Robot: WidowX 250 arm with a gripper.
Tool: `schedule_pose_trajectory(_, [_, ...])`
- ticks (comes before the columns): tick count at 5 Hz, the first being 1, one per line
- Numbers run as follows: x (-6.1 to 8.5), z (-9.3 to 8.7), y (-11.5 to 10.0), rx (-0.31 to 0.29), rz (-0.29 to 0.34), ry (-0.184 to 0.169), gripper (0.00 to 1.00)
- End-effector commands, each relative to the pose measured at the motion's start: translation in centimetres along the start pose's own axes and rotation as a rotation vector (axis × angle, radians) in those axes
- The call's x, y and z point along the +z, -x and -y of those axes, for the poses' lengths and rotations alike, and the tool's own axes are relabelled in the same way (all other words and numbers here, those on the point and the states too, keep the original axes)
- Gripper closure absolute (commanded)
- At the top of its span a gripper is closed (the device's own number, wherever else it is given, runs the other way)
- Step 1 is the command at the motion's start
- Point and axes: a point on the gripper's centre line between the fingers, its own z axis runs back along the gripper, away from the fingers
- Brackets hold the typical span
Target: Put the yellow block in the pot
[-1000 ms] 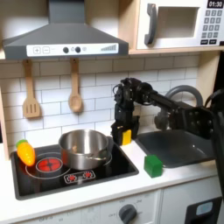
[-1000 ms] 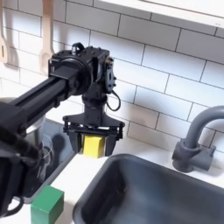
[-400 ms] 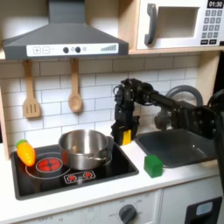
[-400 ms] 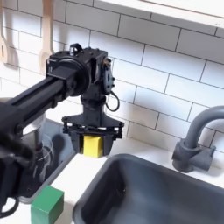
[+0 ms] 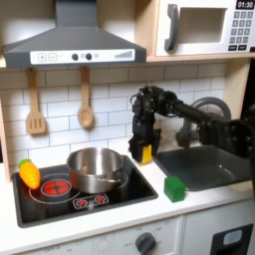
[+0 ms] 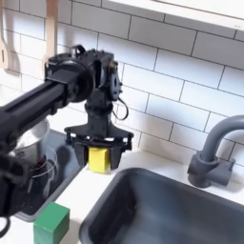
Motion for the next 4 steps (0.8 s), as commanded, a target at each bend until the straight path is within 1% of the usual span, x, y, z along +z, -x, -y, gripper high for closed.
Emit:
schedule_pose_trajectory(1, [4.8, -0.2, 1.0, -0.032, 0.084, 0.038, 1.0])
schedule_pose_trajectory(2, [6.0, -1.7, 1.4, -0.017, 0.098, 0.05, 1.0])
schedule_pose_trajectory(3, [7.4, -3.6, 1.5, 0.006, 0.12, 0.062, 1.0])
schedule_pose_trajectory(4, [7.5, -6.2, 1.3, 0.047, 0.109, 0.066, 1.0])
